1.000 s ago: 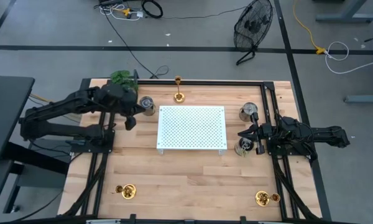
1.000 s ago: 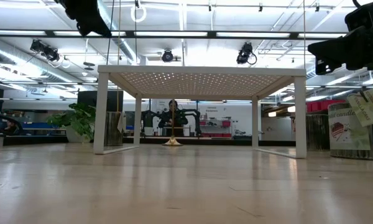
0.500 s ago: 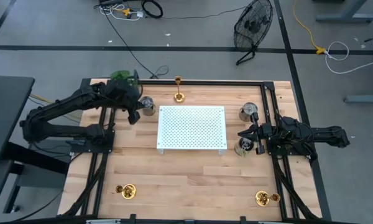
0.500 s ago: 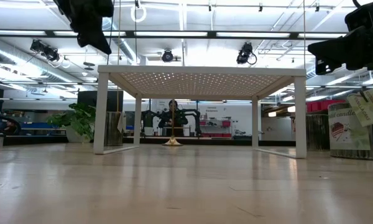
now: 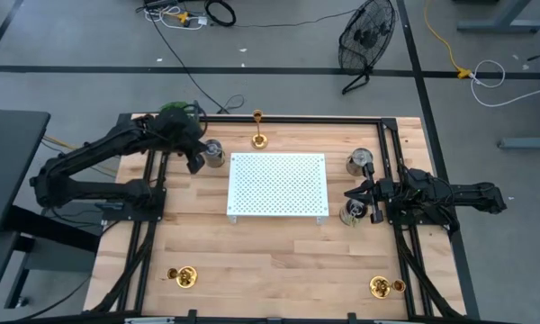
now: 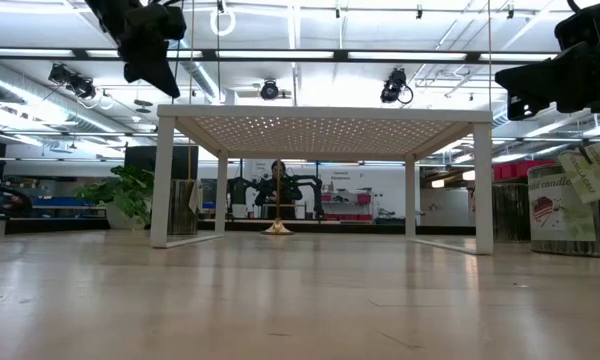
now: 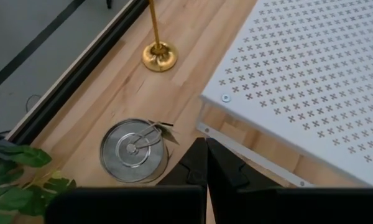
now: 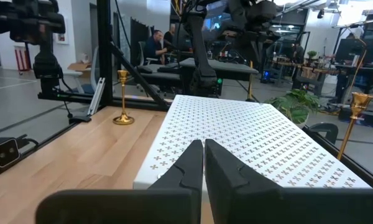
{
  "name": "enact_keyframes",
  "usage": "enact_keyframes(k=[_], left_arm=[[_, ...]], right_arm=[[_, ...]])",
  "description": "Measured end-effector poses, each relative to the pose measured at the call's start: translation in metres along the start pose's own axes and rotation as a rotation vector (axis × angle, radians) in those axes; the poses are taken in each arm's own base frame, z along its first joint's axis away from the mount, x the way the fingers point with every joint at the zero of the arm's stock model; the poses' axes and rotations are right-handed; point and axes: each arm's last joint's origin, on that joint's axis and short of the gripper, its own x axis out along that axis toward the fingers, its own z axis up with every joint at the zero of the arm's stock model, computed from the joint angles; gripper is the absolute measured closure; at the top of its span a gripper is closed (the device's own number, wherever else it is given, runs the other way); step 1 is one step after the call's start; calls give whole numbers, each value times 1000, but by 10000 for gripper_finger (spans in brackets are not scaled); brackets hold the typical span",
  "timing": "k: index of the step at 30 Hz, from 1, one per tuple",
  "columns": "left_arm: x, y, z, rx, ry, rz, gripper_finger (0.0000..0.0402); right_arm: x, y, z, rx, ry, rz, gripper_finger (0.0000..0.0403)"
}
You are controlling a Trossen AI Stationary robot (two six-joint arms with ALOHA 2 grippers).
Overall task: Pick & Place candle stick holders
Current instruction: Put the left metal lid scented candle on the shelf
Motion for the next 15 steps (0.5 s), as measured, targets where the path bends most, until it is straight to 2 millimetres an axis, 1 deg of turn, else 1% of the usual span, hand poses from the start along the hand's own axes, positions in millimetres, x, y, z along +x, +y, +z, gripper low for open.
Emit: enact_keyframes(k=[7,11,15], left_arm=[[15,5,3,8,57,20,393],[25,11,4,-9,94,53,366],[34,17,5,-30,127,99,329]], right_arm=[[0,0,0,0,0,0,382],[0,0,0,0,0,0,382],[0,0,0,0,0,0,382]])
